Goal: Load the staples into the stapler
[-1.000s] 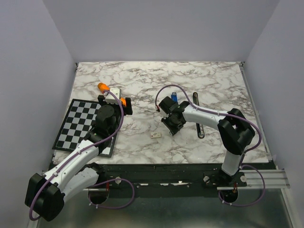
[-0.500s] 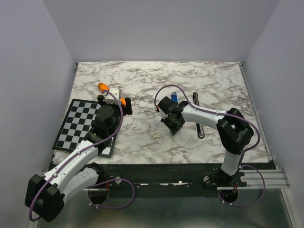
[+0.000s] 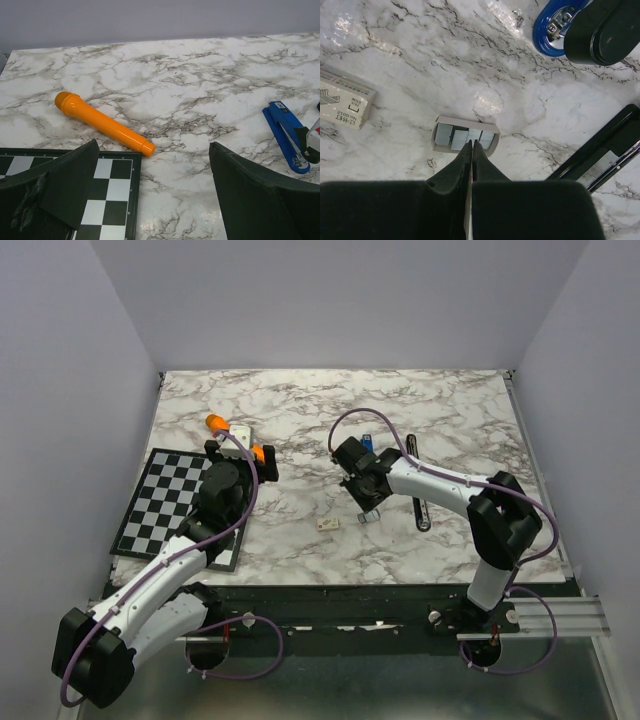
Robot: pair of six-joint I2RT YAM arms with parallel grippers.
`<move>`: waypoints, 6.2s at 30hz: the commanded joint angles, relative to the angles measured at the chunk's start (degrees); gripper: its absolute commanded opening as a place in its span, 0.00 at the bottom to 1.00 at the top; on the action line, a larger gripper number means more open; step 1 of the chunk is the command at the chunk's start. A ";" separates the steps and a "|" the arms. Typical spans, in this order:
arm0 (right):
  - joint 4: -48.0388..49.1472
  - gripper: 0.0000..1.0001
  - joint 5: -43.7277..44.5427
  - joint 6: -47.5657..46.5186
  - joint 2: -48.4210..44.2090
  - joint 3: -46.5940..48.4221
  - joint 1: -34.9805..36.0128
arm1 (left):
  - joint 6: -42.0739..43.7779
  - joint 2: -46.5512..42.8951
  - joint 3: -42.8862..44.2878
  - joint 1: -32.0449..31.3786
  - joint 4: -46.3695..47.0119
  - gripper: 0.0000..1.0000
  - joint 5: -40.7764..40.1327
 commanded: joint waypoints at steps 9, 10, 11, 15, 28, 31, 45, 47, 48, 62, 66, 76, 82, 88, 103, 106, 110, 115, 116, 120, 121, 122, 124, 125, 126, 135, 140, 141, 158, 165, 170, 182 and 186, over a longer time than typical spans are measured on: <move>1.32 0.30 -3.32 5.74 -0.16 -1.27 0.16 | -0.86 -1.41 0.07 0.29 1.78 0.99 1.63; 1.59 0.31 -3.40 6.27 0.02 -1.45 0.25 | -0.77 -1.33 0.07 0.29 1.86 0.99 1.63; 1.68 0.31 -3.49 6.80 0.29 -1.63 0.16 | -0.86 -1.41 0.07 0.29 1.78 0.99 1.63; 2.12 0.32 -2.79 9.87 1.26 -2.16 -0.01 | -0.86 -1.50 -0.02 0.29 1.78 0.99 1.72; 4.49 0.40 -5.16 11.37 3.01 -4.44 -1.07 | -1.04 -1.85 -0.10 0.21 1.78 0.99 2.07; 4.67 0.40 -5.86 11.11 3.54 -4.53 -1.15 | -1.04 -1.85 -0.02 0.21 1.78 0.99 2.07; 5.98 0.31 -9.20 8.83 0.12 -4.79 -1.16 | -1.12 -2.03 -0.02 0.21 1.78 0.99 2.42; 6.51 0.28 -9.65 8.39 -1.02 -4.88 -1.16 | -1.12 -2.11 -0.11 0.21 1.78 0.99 2.42; 6.69 0.26 -9.65 8.12 -1.81 -4.88 -1.16 | -1.12 -2.12 -0.11 0.21 1.78 0.99 2.42; 3.96 0.26 -2.96 9.53 -2.53 -3.83 -1.24 | -1.21 -2.20 -0.19 0.21 1.87 0.99 2.51; 4.58 0.30 -4.63 10.93 -1.56 -4.00 -1.24 | -1.21 -2.12 -0.19 0.21 1.86 0.99 2.60; 6.07 0.33 -5.25 13.48 0.46 -4.27 -1.24 | -1.30 -2.29 -0.19 0.21 1.87 0.99 2.60; 6.16 0.32 -5.08 13.40 1.34 -4.71 -1.24 | -1.30 -2.20 -0.19 0.12 1.87 0.99 2.60; 5.64 0.30 -3.76 12.95 1.69 -5.06 -1.24 | -1.21 -2.29 -0.19 0.12 1.87 0.99 2.51; 2.03 0.28 -2.70 14.97 2.22 -2.86 -1.24 | -1.30 -2.12 -0.28 0.21 1.86 0.99 2.60; 1.77 0.29 -3.32 16.73 2.92 -2.68 -1.24 | -1.39 -2.29 -0.19 0.20 1.86 0.99 2.51; 1.42 0.30 -3.40 18.49 3.54 -2.60 -1.33 | -1.39 -2.29 -0.19 0.20 1.78 0.99 2.60; 0.98 0.30 -3.93 19.98 4.24 -2.86 -1.33 | -1.47 -2.55 -0.19 0.12 1.78 0.99 2.68; 0.80 0.30 -4.11 20.33 4.33 -2.86 -1.33 | -1.48 -2.47 -0.19 0.12 1.78 0.99 2.68; 0.10 0.30 -4.20 22.18 5.12 -2.60 -1.50 | -1.48 -2.47 -0.19 0.12 1.87 0.99 2.77; -0.69 0.30 -3.93 23.14 5.30 -2.51 -1.59 | -1.56 -2.55 -0.28 0.12 1.78 0.99 2.77; -0.95 0.30 -3.85 23.41 5.73 -2.51 -1.68 | -1.56 -2.64 -0.28 0.12 1.86 0.99 2.77; -1.13 0.29 -3.84 24.20 5.74 -2.77 -1.95 | -1.56 -2.55 -0.28 0.12 1.78 0.99 2.68; -1.22 0.29 -3.76 24.47 5.65 -2.77 -2.03 | -1.56 -2.64 -0.28 0.12 1.86 0.99 2.77; -1.31 0.28 -3.67 24.56 5.56 -2.77 -2.12 | -1.56 -2.64 -0.19 0.12 1.78 0.99 2.77; -2.54 0.17 -2.35 26.58 5.39 -1.72 -2.21 | -1.74 -2.99 -0.19 0.03 1.78 0.99 2.77; -3.50 0.16 -1.91 25.70 2.23 -0.32 -2.21 | -1.74 -2.91 -0.19 0.03 1.78 0.99 2.77; -3.68 0.16 -1.82 25.53 1.87 0.47 -2.21 | -1.74 -2.99 -0.19 0.03 1.69 0.99 2.86; -5.70 0.15 2.13 21.40 -4.36 0.22 -3.61 | -1.65 -2.99 -0.28 -0.06 1.69 0.99 2.42; -3.42 0.15 3.27 16.65 -10.25 -4.87 -8.70 | -1.74 -2.99 -0.28 -0.15 1.60 0.99 2.51; -1.84 0.15 2.14 12.17 -12.98 -7.78 -12.84 | -1.74 -3.08 -0.19 -0.32 1.51 0.99 2.51; -0.96 0.37 -4.11 11.47 -9.74 -10.51 -13.72 | -1.74 -3.08 -0.19 -0.41 1.60 0.99 2.60; -0.87 0.47 -5.16 6.99 -8.07 -10.07 -14.51 | -1.65 -3.17 -0.19 -0.50 1.51 0.99 2.60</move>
